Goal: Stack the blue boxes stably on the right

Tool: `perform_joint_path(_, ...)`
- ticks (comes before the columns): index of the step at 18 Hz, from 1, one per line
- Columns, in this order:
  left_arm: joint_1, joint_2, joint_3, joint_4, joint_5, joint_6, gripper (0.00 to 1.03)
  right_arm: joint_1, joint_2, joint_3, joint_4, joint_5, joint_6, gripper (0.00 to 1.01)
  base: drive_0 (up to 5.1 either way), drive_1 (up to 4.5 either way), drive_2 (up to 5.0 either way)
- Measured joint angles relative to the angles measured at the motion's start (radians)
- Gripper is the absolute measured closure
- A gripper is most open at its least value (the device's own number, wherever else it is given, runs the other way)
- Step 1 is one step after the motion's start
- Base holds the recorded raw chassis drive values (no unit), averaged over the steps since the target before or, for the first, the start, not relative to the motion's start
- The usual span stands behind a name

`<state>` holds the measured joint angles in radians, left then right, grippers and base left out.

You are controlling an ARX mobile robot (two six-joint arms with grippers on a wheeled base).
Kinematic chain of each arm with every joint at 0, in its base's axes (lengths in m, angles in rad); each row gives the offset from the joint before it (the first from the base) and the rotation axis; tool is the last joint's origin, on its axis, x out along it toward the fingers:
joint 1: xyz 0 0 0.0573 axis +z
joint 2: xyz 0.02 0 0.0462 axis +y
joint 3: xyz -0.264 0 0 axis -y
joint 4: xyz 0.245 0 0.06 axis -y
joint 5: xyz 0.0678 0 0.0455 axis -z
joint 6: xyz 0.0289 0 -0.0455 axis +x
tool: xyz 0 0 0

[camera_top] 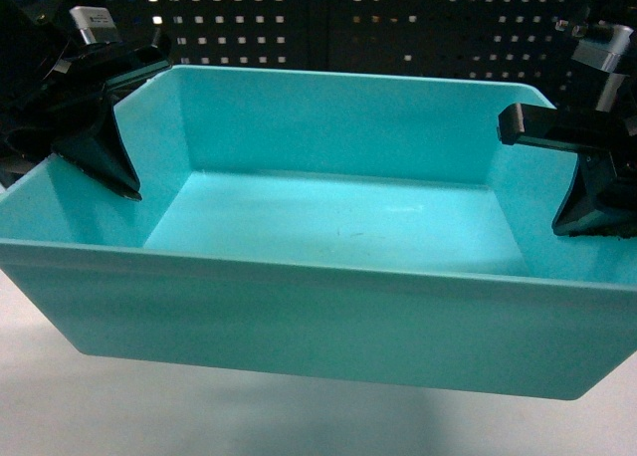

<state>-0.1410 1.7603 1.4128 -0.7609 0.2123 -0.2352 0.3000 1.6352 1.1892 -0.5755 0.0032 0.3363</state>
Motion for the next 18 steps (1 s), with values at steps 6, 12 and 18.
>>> perform_joint_path(6,-0.002,0.0,0.0,0.002,-0.002,0.0,1.01,0.0,0.0,0.0,0.0,0.002,0.0,0.99,0.0,0.0,0.0)
perform_joint_path(12,-0.006,-0.002,0.0,0.001,-0.003,0.0,1.01,-0.001,0.0,0.0,-0.001,0.004,0.0,0.99,0.0,0.0,0.0)
perform_joint_path(18,-0.005,-0.002,0.0,0.001,-0.003,0.0,1.01,0.0,-0.001,0.0,0.0,0.004,0.0,0.99,0.0,0.0,0.0)
